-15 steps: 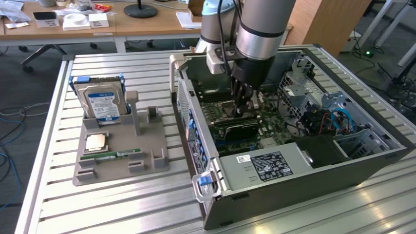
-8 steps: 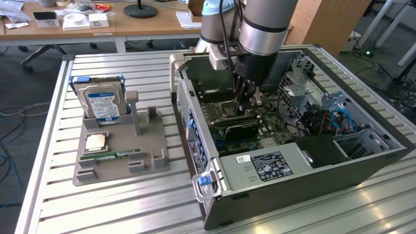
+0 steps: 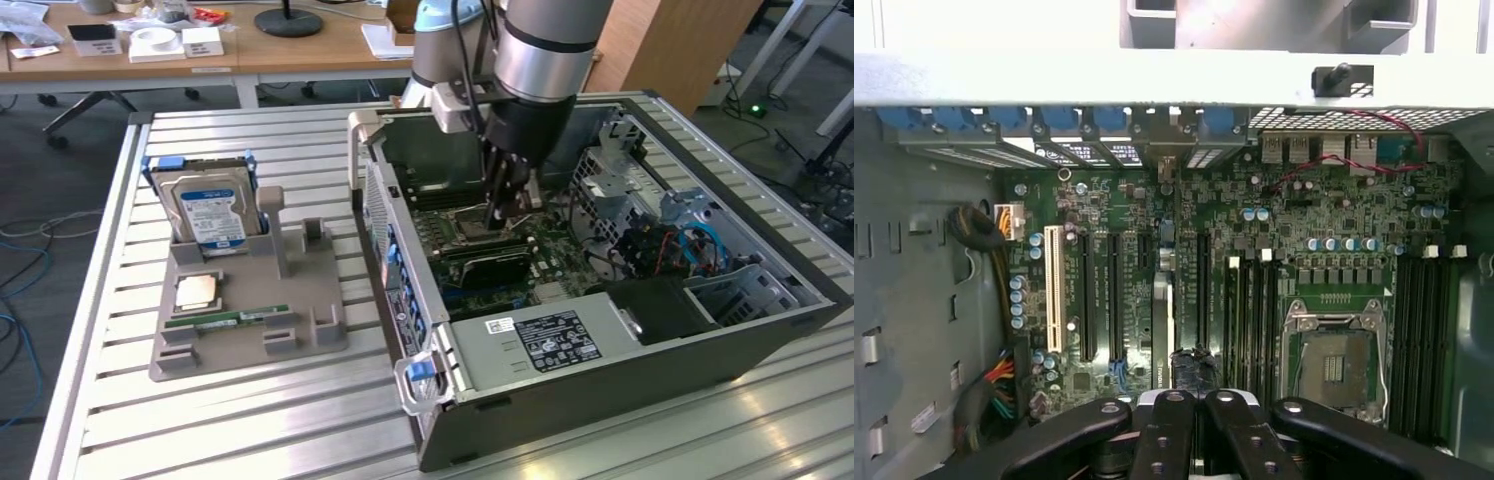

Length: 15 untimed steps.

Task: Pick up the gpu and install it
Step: 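Press down on the gpu until it lock into place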

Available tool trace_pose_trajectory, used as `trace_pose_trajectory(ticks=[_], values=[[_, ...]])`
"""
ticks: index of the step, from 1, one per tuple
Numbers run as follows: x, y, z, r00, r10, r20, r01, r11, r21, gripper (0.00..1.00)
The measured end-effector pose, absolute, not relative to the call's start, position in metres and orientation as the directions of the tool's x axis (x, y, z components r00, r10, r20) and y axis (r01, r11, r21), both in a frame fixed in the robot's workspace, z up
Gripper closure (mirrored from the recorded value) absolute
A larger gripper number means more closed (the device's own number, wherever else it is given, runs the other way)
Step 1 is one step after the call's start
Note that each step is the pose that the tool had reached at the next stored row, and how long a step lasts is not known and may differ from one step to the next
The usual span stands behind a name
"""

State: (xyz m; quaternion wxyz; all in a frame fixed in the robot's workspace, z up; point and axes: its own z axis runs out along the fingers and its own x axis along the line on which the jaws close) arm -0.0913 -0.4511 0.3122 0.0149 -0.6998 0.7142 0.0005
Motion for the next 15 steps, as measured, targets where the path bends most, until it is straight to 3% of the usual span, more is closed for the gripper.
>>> trace_pose_trajectory(ticks=[15], values=[[-0.091, -0.451, 0.325, -0.02, -1.0, -0.022, -1.0, 0.021, -0.02, 0.89]])
